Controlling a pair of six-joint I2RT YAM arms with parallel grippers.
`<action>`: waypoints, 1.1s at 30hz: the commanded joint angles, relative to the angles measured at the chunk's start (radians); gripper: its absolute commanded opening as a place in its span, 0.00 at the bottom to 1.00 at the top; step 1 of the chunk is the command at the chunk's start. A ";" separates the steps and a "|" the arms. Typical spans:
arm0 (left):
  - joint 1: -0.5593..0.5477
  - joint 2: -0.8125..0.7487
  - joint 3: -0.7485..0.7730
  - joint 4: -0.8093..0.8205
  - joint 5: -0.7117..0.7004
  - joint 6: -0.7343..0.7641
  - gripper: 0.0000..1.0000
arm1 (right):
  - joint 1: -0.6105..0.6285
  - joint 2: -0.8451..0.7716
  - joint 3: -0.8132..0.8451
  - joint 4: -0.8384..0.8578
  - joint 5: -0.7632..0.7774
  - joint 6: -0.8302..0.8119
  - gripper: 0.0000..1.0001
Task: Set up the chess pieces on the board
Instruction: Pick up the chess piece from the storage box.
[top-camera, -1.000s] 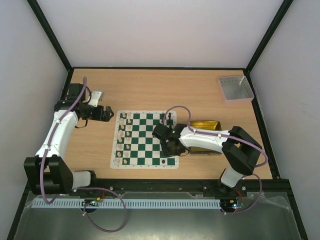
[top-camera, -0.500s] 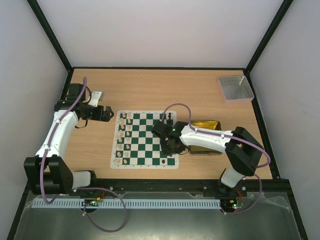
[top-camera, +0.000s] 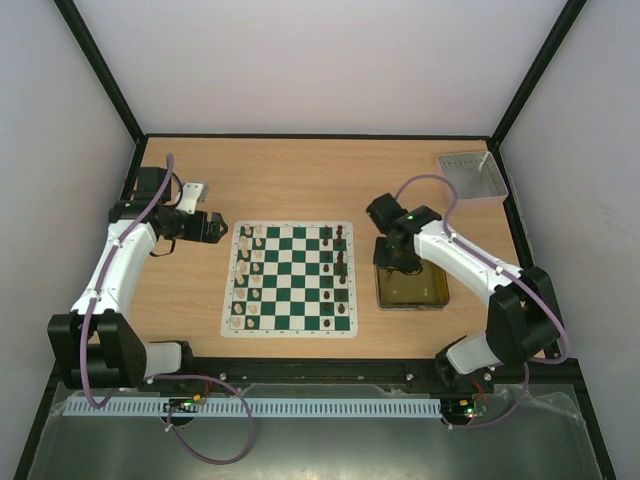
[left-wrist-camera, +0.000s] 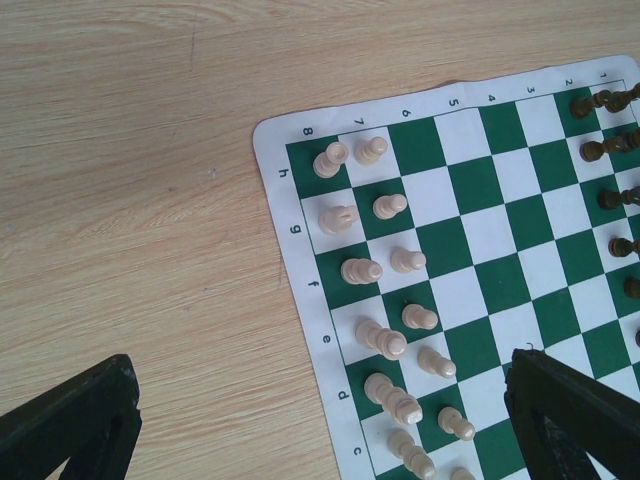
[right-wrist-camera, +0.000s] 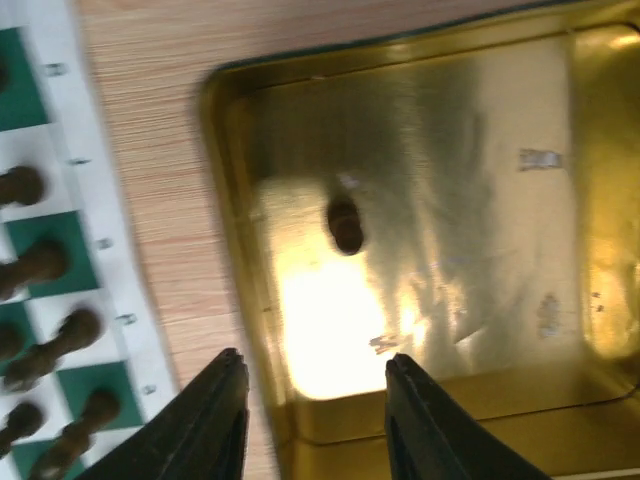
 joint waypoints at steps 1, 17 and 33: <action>0.007 -0.005 -0.007 -0.002 0.012 0.000 0.99 | -0.096 0.005 -0.053 0.039 -0.043 -0.019 0.40; 0.006 0.004 -0.004 -0.004 0.019 0.002 0.99 | -0.185 0.121 -0.081 0.179 -0.086 -0.037 0.38; 0.004 0.008 0.000 -0.006 0.013 -0.002 0.99 | -0.208 0.170 -0.122 0.221 -0.077 -0.067 0.30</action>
